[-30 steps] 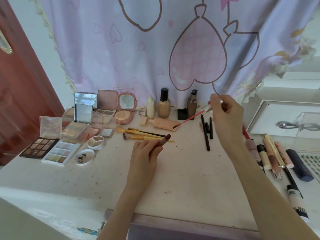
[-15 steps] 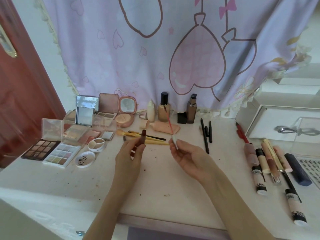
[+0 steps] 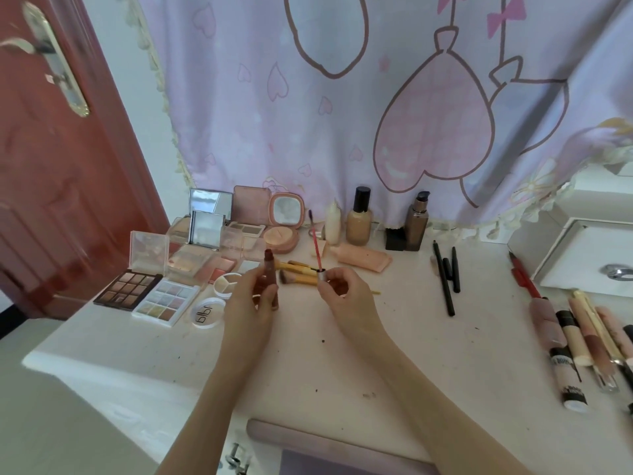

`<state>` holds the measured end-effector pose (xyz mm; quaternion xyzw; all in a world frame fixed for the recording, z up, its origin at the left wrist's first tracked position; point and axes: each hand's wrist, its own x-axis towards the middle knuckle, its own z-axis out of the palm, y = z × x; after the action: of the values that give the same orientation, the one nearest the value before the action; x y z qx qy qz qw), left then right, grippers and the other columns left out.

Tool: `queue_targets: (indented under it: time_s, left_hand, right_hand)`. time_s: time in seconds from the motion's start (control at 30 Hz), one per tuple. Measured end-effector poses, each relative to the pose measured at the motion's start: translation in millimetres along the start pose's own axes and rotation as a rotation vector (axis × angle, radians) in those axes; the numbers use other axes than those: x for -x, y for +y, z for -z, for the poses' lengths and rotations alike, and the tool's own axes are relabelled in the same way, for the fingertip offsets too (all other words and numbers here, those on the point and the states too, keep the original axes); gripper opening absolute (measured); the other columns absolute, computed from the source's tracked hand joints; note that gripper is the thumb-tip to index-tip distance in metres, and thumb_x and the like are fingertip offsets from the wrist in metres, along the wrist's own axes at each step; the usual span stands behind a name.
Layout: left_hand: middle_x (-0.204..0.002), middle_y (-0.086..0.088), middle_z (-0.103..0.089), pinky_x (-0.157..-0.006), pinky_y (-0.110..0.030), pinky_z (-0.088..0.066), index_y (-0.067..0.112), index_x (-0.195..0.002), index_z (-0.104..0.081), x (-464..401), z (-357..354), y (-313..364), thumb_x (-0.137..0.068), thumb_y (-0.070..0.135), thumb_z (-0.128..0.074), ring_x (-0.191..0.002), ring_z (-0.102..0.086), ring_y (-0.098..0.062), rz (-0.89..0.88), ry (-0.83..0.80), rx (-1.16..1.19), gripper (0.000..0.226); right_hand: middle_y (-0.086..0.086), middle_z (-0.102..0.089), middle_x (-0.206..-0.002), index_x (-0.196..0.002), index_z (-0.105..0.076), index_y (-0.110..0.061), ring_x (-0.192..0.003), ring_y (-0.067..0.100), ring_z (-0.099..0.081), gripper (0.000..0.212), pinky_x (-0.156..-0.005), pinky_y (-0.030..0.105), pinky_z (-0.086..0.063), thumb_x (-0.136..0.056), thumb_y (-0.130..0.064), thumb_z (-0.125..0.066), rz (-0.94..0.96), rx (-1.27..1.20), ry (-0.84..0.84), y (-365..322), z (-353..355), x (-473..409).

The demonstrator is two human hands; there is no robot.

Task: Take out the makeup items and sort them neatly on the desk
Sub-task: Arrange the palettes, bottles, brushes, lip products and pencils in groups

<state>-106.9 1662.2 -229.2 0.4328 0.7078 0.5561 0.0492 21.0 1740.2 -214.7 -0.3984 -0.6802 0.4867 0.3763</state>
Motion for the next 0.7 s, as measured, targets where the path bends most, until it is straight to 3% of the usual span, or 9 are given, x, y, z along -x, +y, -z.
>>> queue_targets:
  time_s: [0.17,0.33,0.5,0.7]
  left_hand:
    - [-0.081,0.017,-0.055,-0.065,0.000,-0.036,0.018,-0.104,-0.055,-9.3,-5.3,-1.8,-0.088,0.002,-0.055,-0.075,-0.054,0.011,0.010,0.003,0.015,0.022]
    - [-0.085,0.016,-0.059,-0.070,0.000,-0.036,0.020,-0.103,-0.057,-11.0,-6.3,-7.0,-0.086,-0.001,-0.055,-0.082,-0.055,0.008,0.003,-0.085,-0.029,0.027]
    - [-0.089,0.014,-0.060,-0.069,0.003,-0.032,0.023,-0.097,-0.055,-7.7,-6.0,-8.5,-0.085,0.000,-0.055,-0.083,-0.052,0.012,0.006,-0.122,-0.048,0.026]
    - [-0.083,0.023,-0.056,-0.068,0.003,-0.033,0.023,-0.095,-0.053,-6.6,-6.1,-4.4,-0.085,-0.002,-0.054,-0.079,-0.050,0.021,0.005,-0.127,-0.055,0.026]
  right_hand:
    - [-0.008,-0.057,-0.086,-0.097,-0.055,-0.017,-0.075,0.000,-0.052,0.009,-0.066,0.002,-0.038,-0.089,-0.014,-0.058,0.116,0.171,-0.033,4.4,-7.9,-8.3]
    - [-0.005,-0.056,-0.088,-0.099,-0.057,-0.015,-0.080,0.010,-0.050,0.011,-0.072,0.020,-0.040,-0.089,-0.019,-0.057,0.169,0.354,-0.107,10.3,-12.0,-12.0]
    - [-0.006,-0.056,-0.088,-0.098,-0.056,-0.017,-0.077,0.009,-0.049,0.010,-0.070,0.020,-0.041,-0.089,-0.022,-0.057,0.190,0.418,-0.110,14.2,-12.7,-15.2]
    - [-0.005,-0.056,-0.088,-0.100,-0.058,-0.014,-0.082,0.012,-0.052,0.015,-0.076,0.028,-0.046,-0.090,-0.025,-0.057,0.202,0.456,-0.109,13.9,-14.9,-15.7]
